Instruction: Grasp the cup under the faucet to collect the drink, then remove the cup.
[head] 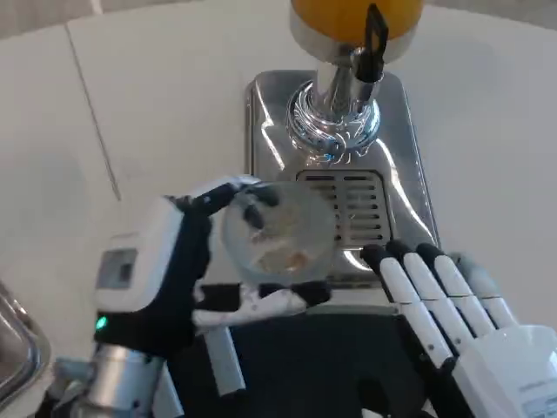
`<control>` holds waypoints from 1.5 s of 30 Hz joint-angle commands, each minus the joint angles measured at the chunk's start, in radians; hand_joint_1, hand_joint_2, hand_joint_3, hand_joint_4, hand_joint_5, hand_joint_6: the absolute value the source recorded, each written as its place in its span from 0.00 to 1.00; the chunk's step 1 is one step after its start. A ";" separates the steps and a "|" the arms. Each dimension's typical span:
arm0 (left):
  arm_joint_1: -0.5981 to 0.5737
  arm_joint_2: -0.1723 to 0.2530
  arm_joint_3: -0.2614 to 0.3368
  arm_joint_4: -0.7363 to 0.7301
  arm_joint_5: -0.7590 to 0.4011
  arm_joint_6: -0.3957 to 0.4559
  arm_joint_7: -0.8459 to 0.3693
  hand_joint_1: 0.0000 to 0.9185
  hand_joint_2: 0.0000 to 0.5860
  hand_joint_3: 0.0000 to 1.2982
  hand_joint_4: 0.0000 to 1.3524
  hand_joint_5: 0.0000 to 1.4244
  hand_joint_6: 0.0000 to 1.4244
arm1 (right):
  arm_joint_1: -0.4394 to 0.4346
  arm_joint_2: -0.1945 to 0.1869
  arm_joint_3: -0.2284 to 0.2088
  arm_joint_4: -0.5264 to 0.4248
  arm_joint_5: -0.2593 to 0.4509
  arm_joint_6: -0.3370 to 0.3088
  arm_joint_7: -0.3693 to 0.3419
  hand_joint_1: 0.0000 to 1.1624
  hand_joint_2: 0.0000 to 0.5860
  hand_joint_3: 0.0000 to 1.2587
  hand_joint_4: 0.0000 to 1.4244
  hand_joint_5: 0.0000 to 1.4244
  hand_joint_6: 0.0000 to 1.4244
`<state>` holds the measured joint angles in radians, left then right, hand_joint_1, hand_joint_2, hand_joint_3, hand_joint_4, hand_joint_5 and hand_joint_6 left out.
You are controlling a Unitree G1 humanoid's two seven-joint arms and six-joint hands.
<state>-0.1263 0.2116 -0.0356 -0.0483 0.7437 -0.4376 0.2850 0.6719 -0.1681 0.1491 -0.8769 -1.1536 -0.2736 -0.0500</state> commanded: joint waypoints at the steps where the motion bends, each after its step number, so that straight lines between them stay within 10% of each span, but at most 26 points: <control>1: -0.063 -0.018 -0.046 0.037 0.012 0.024 0.043 0.85 0.00 0.86 0.81 0.97 1.00 | -0.004 -0.001 -0.001 -0.004 0.001 -0.001 0.017 0.23 0.97 0.00 0.00 0.00 0.00; 29: -0.532 -0.032 -0.297 0.585 0.063 0.092 0.219 0.85 0.00 0.86 0.80 0.97 1.00 | -0.052 0.030 0.033 0.015 -0.010 0.038 0.041 0.24 0.97 0.00 0.00 0.00 0.00; 45: -0.687 -0.011 -0.316 0.827 0.023 0.093 0.263 0.85 0.00 0.86 0.80 0.97 1.00 | -0.079 0.037 0.045 0.033 -0.016 0.041 0.051 0.24 0.97 0.00 0.00 0.00 0.00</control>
<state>-0.7932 0.1952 -0.3495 0.7505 0.7862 -0.3327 0.5322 0.5922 -0.1299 0.1912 -0.8533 -1.1709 -0.2392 -0.0024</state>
